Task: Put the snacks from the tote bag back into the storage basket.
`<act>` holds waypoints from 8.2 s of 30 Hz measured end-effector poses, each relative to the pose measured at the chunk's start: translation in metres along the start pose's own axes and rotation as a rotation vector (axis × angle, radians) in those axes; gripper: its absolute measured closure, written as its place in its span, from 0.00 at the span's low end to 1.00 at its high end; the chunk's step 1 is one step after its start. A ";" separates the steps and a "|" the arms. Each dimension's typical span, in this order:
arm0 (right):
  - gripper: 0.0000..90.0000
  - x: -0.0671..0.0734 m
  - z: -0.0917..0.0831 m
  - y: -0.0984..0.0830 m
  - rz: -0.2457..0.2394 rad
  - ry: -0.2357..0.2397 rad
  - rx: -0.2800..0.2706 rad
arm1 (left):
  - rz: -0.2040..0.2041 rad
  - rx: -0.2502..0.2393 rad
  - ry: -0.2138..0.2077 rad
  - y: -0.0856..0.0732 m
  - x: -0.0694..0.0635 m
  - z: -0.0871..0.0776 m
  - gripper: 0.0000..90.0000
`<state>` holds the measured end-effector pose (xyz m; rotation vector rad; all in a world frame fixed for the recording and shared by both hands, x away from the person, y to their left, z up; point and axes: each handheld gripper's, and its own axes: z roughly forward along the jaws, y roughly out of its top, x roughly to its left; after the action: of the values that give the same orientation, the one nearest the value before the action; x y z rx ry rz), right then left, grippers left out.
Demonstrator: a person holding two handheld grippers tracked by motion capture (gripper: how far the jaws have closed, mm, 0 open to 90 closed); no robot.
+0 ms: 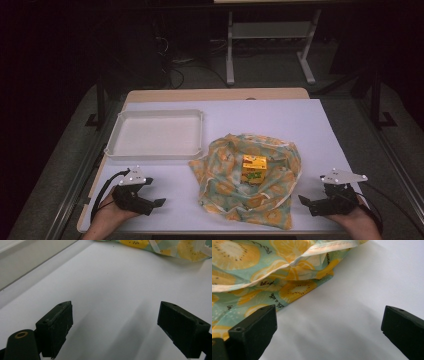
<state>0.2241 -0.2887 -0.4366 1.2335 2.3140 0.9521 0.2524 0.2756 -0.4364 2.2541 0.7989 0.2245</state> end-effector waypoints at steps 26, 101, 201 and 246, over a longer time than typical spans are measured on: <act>0.46 0.010 -0.017 0.019 -0.003 0.073 -0.013 | -0.001 0.001 -0.009 0.000 -0.001 0.001 0.14; 0.99 0.032 0.033 0.108 -0.163 0.242 -0.104 | 0.020 0.004 -0.013 0.001 -0.005 0.003 0.15; 0.34 0.014 -0.015 0.014 -0.013 0.052 -0.037 | 0.059 -0.002 -0.038 0.025 -0.017 0.000 0.15; 0.26 0.012 -0.007 0.007 -0.002 0.011 -0.014 | 0.173 -0.029 -0.151 0.159 -0.062 0.034 0.18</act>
<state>0.2175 -0.2782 -0.4265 1.2227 2.3121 0.9751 0.2928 0.1316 -0.3474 2.2828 0.5190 0.1440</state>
